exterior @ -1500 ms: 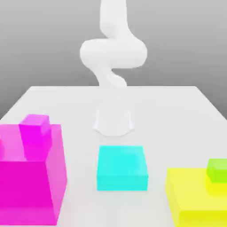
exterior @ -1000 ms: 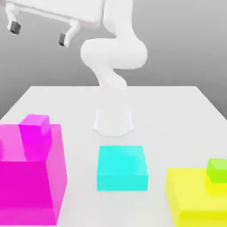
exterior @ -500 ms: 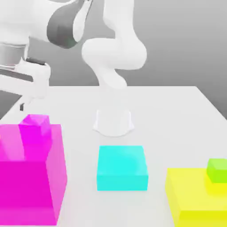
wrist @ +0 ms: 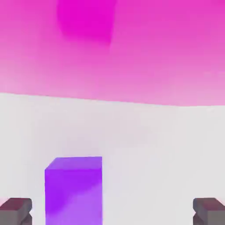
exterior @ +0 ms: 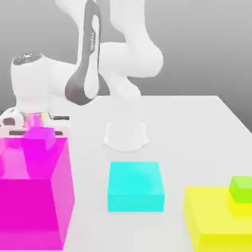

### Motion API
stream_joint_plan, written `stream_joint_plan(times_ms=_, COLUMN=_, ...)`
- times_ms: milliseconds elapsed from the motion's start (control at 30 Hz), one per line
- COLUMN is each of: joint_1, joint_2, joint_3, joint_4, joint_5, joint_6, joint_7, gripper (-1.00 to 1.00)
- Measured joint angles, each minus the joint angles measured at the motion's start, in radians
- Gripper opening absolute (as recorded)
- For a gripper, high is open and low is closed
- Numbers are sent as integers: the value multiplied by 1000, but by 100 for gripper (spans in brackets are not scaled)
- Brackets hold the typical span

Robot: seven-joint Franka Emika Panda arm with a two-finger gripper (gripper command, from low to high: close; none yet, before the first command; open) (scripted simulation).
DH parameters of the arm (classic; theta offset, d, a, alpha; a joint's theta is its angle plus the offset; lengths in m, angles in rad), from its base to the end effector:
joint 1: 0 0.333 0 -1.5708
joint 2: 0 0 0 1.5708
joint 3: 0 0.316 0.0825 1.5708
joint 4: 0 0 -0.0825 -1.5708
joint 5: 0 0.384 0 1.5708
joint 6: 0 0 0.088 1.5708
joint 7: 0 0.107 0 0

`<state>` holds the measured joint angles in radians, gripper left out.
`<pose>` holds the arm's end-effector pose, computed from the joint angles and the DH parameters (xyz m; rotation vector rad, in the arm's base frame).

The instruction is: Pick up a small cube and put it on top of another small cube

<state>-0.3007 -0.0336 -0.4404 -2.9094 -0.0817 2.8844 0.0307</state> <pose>0.2558 -0.2249 0.1954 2.9472 -1.0636 0.0051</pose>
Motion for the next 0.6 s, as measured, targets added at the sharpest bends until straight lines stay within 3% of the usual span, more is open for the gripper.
stream_joint_plan(times_ms=300, joint_1=4, joint_2=104, joint_3=72, joint_4=28, joint_5=267, joint_6=82, joint_7=-171, gripper=0)
stream_joint_plan(times_ms=600, joint_1=-149, joint_2=223, joint_3=281, joint_4=59, joint_5=498, joint_6=168, joint_7=-342, gripper=0)
